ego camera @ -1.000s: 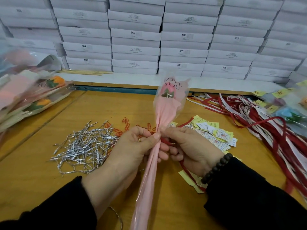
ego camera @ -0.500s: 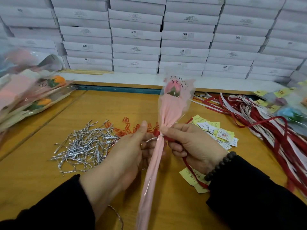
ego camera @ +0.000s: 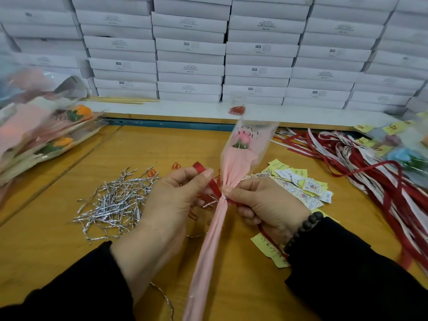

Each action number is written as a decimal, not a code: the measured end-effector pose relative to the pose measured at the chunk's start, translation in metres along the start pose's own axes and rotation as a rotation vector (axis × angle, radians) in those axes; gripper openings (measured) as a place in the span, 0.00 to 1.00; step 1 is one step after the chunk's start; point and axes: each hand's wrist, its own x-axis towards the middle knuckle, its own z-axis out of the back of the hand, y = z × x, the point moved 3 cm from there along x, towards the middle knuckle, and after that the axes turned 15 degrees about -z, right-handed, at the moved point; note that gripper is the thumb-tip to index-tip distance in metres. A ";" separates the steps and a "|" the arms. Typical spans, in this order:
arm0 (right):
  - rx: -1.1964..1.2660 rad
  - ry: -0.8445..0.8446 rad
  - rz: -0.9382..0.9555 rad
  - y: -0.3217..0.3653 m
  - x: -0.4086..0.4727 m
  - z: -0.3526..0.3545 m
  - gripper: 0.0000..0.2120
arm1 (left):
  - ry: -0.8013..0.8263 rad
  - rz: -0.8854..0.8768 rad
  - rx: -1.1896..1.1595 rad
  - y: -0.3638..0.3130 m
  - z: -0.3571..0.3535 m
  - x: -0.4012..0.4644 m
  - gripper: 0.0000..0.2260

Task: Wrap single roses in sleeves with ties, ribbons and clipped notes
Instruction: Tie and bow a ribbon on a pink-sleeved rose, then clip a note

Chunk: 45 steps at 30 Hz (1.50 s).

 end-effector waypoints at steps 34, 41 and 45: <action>0.032 -0.158 -0.005 -0.005 0.008 0.003 0.07 | 0.147 0.104 0.263 0.000 -0.004 -0.003 0.11; 0.122 -0.233 0.032 -0.003 0.008 0.007 0.09 | 0.383 0.031 0.606 -0.005 -0.009 -0.010 0.14; 0.139 -0.227 0.052 -0.002 0.007 0.006 0.10 | 0.445 0.010 0.626 -0.004 -0.010 -0.011 0.10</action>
